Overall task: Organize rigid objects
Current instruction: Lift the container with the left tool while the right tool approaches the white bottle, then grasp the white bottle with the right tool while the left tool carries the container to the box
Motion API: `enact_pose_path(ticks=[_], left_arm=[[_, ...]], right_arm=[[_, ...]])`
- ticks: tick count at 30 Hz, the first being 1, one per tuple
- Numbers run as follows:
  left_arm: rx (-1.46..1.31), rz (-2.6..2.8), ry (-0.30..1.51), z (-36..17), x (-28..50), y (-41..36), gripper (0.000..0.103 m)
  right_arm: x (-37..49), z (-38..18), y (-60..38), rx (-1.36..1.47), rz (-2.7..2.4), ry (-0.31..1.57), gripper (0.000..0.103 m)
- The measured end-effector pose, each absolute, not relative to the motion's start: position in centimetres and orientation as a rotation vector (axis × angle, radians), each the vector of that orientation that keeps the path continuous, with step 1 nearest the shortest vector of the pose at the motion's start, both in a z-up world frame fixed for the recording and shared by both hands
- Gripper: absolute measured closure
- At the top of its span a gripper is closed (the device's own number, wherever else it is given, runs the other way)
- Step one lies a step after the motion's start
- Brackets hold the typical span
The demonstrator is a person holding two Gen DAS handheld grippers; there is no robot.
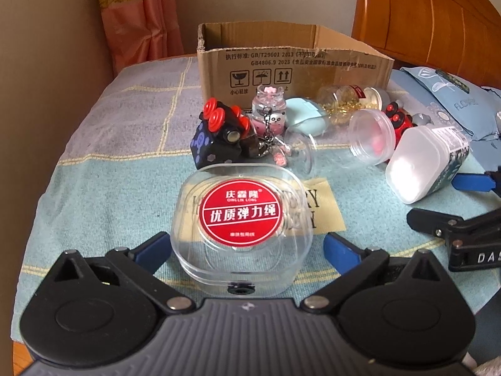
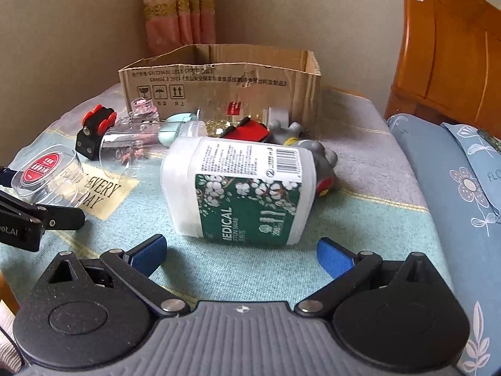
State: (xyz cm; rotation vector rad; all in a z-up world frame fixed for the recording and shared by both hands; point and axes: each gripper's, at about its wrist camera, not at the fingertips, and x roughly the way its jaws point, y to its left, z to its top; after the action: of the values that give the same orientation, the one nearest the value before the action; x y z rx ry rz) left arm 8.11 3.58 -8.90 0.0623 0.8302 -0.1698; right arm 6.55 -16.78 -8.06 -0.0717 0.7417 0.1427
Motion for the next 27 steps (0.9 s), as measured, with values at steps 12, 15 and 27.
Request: enact_pose_path(ticks=[12,15,27], left_arm=[[0.089,-0.149,0.812,-8.7,8.4,3.4,0.001],[0.143,-0.133,0.783,-8.6,8.2,3.1,0.001],[0.167,-0.166,0.766,-8.0,8.5,3.0,0.027]], right_arm=[[7.6,-6.4,-16.2,-0.05,0.128,0.688,0.0],[7.6,-6.3,-16.1,-0.04,0.126,0.684,0.0],[8.0,-6.1,-15.9,-0.07,0.109,0.706,0.016]])
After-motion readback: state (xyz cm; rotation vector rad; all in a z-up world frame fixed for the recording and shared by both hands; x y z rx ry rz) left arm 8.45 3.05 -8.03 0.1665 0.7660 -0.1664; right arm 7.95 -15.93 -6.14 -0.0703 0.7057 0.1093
